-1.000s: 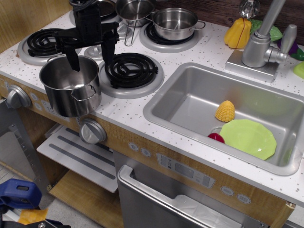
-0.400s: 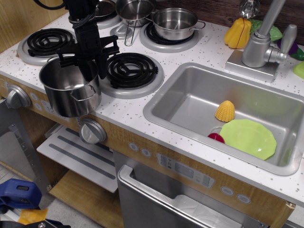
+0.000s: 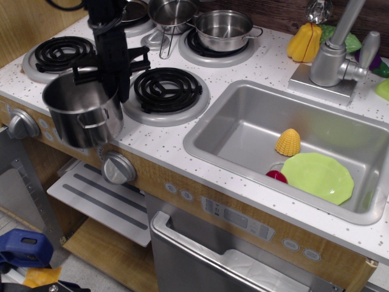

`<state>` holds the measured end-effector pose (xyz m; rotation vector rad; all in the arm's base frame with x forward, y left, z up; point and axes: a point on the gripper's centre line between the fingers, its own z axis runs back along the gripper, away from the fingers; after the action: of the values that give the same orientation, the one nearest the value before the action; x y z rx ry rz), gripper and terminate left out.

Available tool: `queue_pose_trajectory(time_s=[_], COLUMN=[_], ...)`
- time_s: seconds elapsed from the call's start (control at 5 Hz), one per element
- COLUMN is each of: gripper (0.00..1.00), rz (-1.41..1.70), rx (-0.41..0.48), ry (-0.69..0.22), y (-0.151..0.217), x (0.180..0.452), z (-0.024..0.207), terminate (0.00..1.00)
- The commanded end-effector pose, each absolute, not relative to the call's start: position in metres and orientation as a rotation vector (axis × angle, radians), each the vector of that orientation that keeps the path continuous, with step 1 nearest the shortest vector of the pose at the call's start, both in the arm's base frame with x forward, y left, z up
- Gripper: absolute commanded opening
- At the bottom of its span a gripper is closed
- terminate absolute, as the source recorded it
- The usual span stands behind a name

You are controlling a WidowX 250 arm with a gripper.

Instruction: Put pot on stove which is near stove

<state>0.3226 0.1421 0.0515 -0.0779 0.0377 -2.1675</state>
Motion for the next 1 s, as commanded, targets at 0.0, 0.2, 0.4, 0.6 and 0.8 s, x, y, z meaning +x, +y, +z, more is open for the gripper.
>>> queue_pose_trajectory(time_s=[0.0,0.2,0.4,0.6,0.8], gripper=[0.0,0.0,0.0,0.0,0.0], rz=[-2.197,-2.241,-2.266,-2.288,-2.309], rx=[0.129,0.181,0.207,0.257,0.276], ry=[0.073,0.047,0.018,-0.022,-0.045], y=[0.128,0.119,0.113,0.103,0.097], x=[0.352,0.366,0.376,0.387,0.396], z=[0.112,0.107,0.1,0.095,0.086], terminate=[0.0,0.0,0.0,0.0,0.0])
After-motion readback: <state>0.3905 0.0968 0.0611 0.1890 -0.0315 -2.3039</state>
